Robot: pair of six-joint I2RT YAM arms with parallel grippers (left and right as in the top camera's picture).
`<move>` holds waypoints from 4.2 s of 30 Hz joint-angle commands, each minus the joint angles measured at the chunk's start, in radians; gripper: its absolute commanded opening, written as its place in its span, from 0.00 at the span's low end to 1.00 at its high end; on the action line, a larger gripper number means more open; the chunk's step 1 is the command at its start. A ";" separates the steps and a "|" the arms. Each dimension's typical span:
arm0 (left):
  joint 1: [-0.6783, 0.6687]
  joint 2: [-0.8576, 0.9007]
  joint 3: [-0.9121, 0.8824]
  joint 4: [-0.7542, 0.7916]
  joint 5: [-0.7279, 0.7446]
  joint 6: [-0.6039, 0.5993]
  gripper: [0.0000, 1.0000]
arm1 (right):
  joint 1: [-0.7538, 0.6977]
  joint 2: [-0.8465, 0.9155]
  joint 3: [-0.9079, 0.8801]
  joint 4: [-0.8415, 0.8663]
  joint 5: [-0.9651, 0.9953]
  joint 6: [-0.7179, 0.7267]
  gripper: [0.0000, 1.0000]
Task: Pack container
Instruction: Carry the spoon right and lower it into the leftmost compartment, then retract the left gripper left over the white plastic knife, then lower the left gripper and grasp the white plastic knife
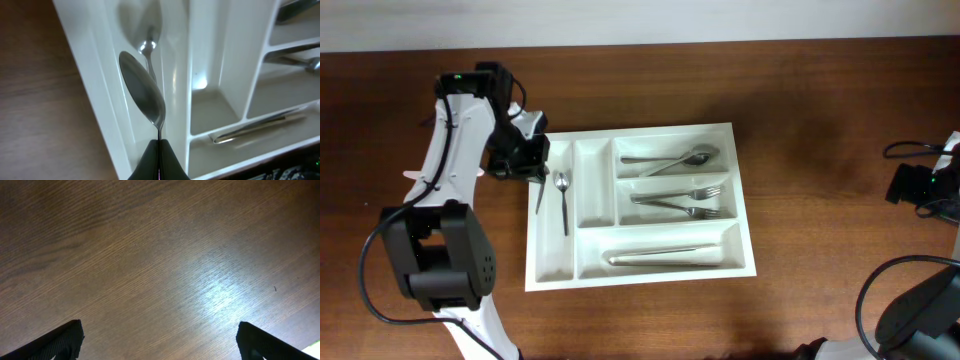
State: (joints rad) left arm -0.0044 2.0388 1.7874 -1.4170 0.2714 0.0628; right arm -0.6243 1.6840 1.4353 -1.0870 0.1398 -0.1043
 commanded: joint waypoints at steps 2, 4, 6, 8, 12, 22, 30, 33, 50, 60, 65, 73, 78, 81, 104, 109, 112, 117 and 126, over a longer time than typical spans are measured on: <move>-0.010 0.009 -0.074 0.039 -0.014 -0.026 0.02 | -0.005 -0.007 -0.002 0.003 -0.001 0.009 0.99; -0.011 0.009 -0.086 0.050 -0.014 -0.026 0.07 | -0.005 -0.007 -0.002 0.003 -0.001 0.009 0.99; -0.011 0.009 -0.088 0.057 -0.014 -0.026 0.16 | -0.005 -0.007 -0.002 0.003 -0.001 0.009 0.99; -0.011 0.009 -0.088 0.072 -0.013 -0.026 0.17 | -0.005 -0.007 -0.002 0.003 -0.001 0.009 0.99; -0.011 0.009 -0.088 0.092 -0.013 -0.026 0.29 | -0.005 -0.007 -0.002 0.003 -0.001 0.009 0.99; 0.068 0.009 0.036 0.158 -0.018 -0.047 0.58 | -0.005 -0.007 -0.002 0.003 -0.001 0.009 0.99; 0.178 0.009 0.059 0.196 0.105 -0.182 0.99 | -0.005 -0.007 -0.002 0.003 -0.001 0.009 0.99; 0.192 0.009 0.059 0.215 0.169 -0.188 0.99 | -0.005 -0.007 -0.002 0.003 -0.001 0.009 0.99; 0.230 0.009 0.059 0.232 -0.455 -1.320 0.99 | -0.005 -0.007 -0.002 0.003 -0.001 0.009 0.99; 0.280 0.073 0.059 0.179 -0.456 -1.484 0.99 | -0.005 -0.007 -0.002 0.003 -0.001 0.009 0.99; 0.358 0.148 0.059 0.179 -0.300 -1.482 0.99 | -0.005 -0.007 -0.002 0.003 -0.001 0.009 0.99; 0.407 0.185 0.059 0.246 -0.320 -1.366 0.99 | -0.005 -0.007 -0.002 0.003 -0.001 0.009 0.99; 0.397 0.186 0.059 0.299 -0.331 -1.314 0.99 | -0.005 -0.007 -0.002 0.003 -0.001 0.009 0.99; 0.389 0.187 0.059 0.306 -0.345 -1.314 0.99 | -0.005 -0.007 -0.002 0.003 -0.001 0.009 0.99; 0.390 0.253 0.059 0.344 -0.350 -1.335 0.99 | -0.005 -0.007 -0.002 0.003 -0.001 0.009 0.99; 0.396 0.260 0.059 0.340 -0.350 -1.349 0.99 | -0.005 -0.007 -0.002 0.003 -0.001 0.009 0.99; 0.396 0.272 0.059 0.333 -0.345 -1.350 0.99 | -0.005 -0.007 -0.002 0.003 -0.001 0.009 0.99; 0.397 0.303 0.059 0.320 -0.321 -1.353 0.99 | -0.005 -0.007 -0.002 0.003 -0.001 0.009 0.99; 0.410 0.309 0.059 0.306 -0.307 -1.353 0.99 | -0.005 -0.007 -0.002 0.003 -0.001 0.009 0.99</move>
State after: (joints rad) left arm 0.3931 2.3211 1.8404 -1.0954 -0.0441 -1.2800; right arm -0.6243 1.6840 1.4353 -1.0866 0.1398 -0.1043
